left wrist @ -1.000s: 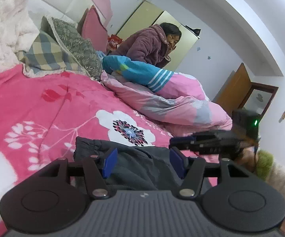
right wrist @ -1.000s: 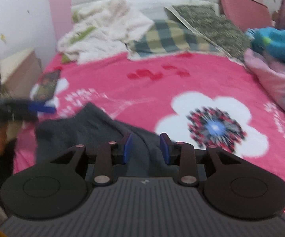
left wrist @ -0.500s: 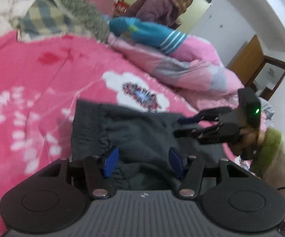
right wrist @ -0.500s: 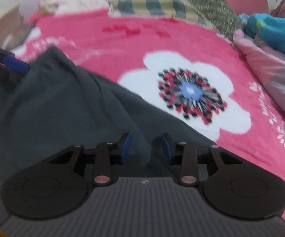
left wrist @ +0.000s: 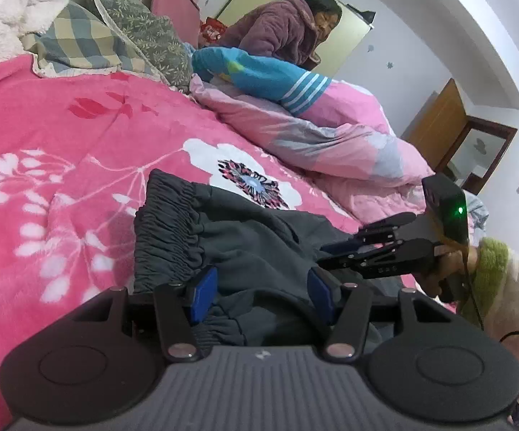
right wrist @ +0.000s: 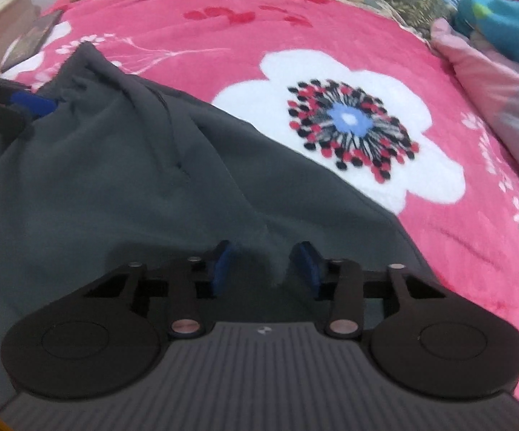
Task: Fold clothes
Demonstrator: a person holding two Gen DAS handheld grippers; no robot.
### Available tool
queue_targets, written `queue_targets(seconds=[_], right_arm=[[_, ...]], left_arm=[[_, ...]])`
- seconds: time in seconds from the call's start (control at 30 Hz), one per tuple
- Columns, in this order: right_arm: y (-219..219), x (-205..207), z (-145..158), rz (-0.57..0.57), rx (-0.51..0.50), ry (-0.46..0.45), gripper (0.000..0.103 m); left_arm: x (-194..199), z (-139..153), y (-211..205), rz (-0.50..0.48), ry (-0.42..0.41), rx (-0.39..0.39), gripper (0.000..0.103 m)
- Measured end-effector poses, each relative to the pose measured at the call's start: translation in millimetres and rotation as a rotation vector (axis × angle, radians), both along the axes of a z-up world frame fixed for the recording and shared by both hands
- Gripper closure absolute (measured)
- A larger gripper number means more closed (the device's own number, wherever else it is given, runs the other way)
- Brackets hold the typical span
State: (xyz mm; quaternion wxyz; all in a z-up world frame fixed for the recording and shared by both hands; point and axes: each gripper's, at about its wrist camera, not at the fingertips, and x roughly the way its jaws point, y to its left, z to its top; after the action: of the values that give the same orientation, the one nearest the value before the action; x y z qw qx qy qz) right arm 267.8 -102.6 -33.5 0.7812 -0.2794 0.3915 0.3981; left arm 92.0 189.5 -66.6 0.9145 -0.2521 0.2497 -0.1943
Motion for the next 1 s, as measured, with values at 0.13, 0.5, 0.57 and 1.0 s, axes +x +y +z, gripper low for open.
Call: queue_targets(seconds=[0.13,0.5,0.57,1.0], right_arm=[[9.3,-19.2,7.4,-0.007,-0.068,-0.127,0.102],[32.5,-28.1,18.5,0.008,-0.325,-0.465,0.103],[37.4,-24.3,9.7,0.014,-0.379,-0.515,0.103],[24.4,1.4,8.5,-0.057,-0.109,-0.307,0.071]], left_arm=[[-2.1,-0.9,1.8,-0.006,-0.016,-0.021,0.046],[-5.5,-1.7,4.3,-0.023,-0.045,-0.057,0.043],[-6.1,-1.9,4.3,-0.024,-0.046,-0.057,0.043],[-4.6,-4.6,8.0,-0.023,-0.042,-0.078,0.041]])
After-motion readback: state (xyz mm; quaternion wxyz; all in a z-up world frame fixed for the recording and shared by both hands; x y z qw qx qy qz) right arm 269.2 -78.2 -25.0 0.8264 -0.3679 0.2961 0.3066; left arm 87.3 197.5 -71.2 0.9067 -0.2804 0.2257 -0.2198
